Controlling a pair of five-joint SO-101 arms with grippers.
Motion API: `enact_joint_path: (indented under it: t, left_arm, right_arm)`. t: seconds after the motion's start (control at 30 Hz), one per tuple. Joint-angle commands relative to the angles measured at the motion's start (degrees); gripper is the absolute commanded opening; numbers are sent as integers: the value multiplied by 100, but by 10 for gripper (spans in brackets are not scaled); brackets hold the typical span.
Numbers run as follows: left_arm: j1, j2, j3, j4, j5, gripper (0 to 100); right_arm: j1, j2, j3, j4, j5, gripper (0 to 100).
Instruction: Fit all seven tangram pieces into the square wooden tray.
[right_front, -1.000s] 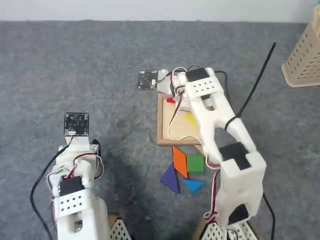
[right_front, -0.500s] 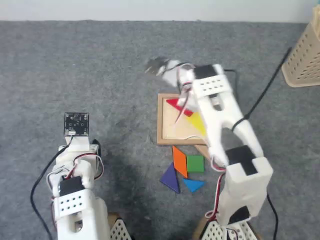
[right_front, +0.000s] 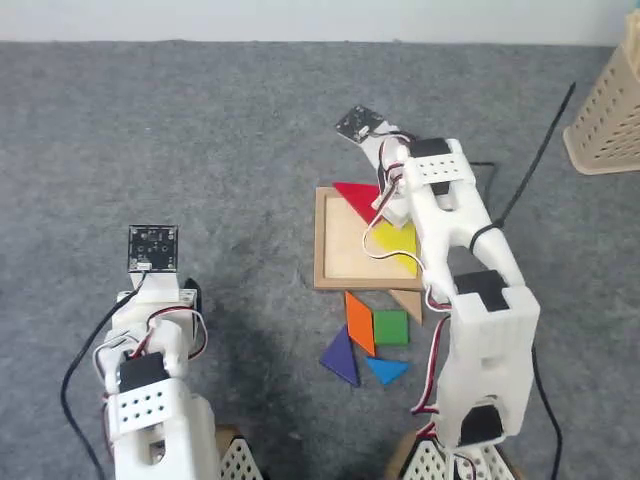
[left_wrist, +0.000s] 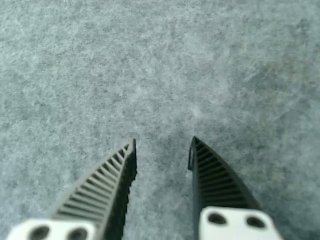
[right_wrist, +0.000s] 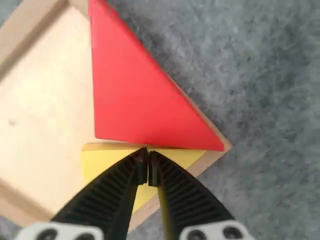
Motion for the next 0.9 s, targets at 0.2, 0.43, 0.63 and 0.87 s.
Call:
enact_joint_path:
  t: [0.2,0.43,0.63,0.87]
  left_arm:
    - [-26,-114,-22,-149,-35,168]
    - [-26,-114,-22,-149,-35,168]
    - [-26,-114,-22,-149,-35,168]
    - [-26,-114,-22,-149,-35,168]
  right_arm:
    - [-92,-207,-281,-180,-70,6]
    - [-66,-1015,-281,-716,-949,6]
    - [-119,-585,-255,-1991,-1371,6]
    - [-189,268,-264,-2360,-1371,6]
